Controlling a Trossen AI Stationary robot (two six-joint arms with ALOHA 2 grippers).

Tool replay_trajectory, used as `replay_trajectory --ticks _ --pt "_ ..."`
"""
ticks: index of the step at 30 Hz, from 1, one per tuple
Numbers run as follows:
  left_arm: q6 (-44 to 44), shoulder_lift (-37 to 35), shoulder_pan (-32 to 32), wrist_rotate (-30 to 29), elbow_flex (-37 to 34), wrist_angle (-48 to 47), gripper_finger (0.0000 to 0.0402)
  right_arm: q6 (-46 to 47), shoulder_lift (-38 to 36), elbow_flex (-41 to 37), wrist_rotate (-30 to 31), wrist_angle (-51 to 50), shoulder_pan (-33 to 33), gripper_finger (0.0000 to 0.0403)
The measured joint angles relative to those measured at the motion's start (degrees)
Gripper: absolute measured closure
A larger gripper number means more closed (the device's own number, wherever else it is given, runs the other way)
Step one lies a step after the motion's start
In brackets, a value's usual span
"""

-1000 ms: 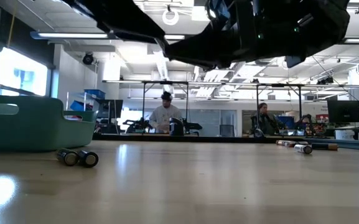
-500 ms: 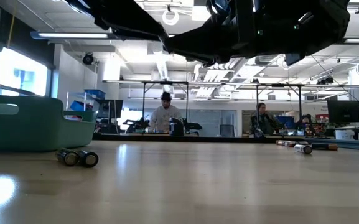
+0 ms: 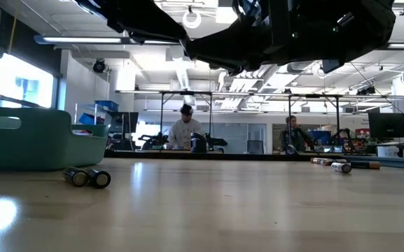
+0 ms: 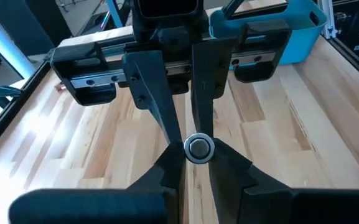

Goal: Sort batteries
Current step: Put the silver battery into the green bin

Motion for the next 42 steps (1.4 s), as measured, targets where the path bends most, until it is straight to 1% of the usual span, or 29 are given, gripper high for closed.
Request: replay_trajectory --ticks 3,5,7,10,12,14,16,19,21,22,24,26,29,34,37,40,42 --pt "0.1 0.1 0.0 0.1 0.0 0.0 0.0363 0.0 0.0 0.0 0.0 -0.8 0.0 0.0367" --pt "0.1 0.0 -0.1 0.2 0.0 0.0 0.0363 0.4 0.0 0.1 0.1 -1.5 -0.1 0.0351" --pt "0.1 -0.2 -0.3 0.2 0.0 -0.1 0.0363 2.4 -0.1 0.2 0.2 -2.4 -0.5 0.0324" --pt "-0.5 -0.6 -0.8 -0.5 0.0 -1.5 0.0363 5.5 -0.1 0.1 0.6 -4.7 -1.6 0.0267" --pt "-2.2 -1.1 -1.2 -0.5 0.5 -4.8 0.0363 6.4 -0.1 0.1 1.5 -7.7 -2.7 0.0228" --pt "-4.8 -2.2 -2.0 -0.8 2.1 -12.0 0.0363 6.6 0.1 0.0 2.8 -11.8 -3.8 0.0198" --pt "-8.9 -3.3 -2.7 -2.8 4.7 -23.9 0.0363 8.3 0.1 -0.1 3.4 -14.7 -4.7 0.0177" --pt "-18.0 -4.6 -3.2 -8.7 8.3 -43.5 0.0363 12.3 0.1 0.0 3.0 -18.0 -5.6 0.0166" --pt "-23.7 -5.9 -3.1 -11.2 9.3 -52.3 0.0363 12.9 0.1 0.0 3.1 -18.7 -6.1 0.0166" --pt "-25.9 -6.4 -2.5 -10.7 9.3 -56.2 0.0363 12.9 0.1 0.0 3.2 -18.6 -6.2 0.0166" --pt "-29.9 -6.7 -0.8 -7.8 8.7 -61.3 0.0363 12.9 0.1 0.0 3.3 -18.4 -6.2 0.0166" --pt "-31.7 -6.8 1.3 -4.2 6.6 -63.6 0.0363 12.9 0.1 0.0 3.0 -17.7 -6.2 0.0165" --pt "-31.8 -6.8 4.4 0.6 2.5 -63.6 0.0362 12.9 0.1 0.0 3.0 -17.6 -6.2 0.0165" --pt "-31.9 -6.8 8.9 3.9 -3.6 -62.4 0.0361 12.9 0.1 0.0 2.9 -17.7 -6.2 0.0165" --pt "-30.3 -6.8 11.1 6.5 -6.3 -59.8 0.0361 12.9 0.1 0.0 2.9 -17.7 -6.2 0.0165" --pt "-27.7 -6.8 13.0 8.3 -8.3 -57.7 0.0361 12.9 0.1 0.0 2.9 -17.7 -6.2 0.0165" --pt "-27.0 -6.8 13.9 8.4 -8.9 -56.5 0.0360 12.9 0.1 0.0 2.9 -17.7 -6.2 0.0165"
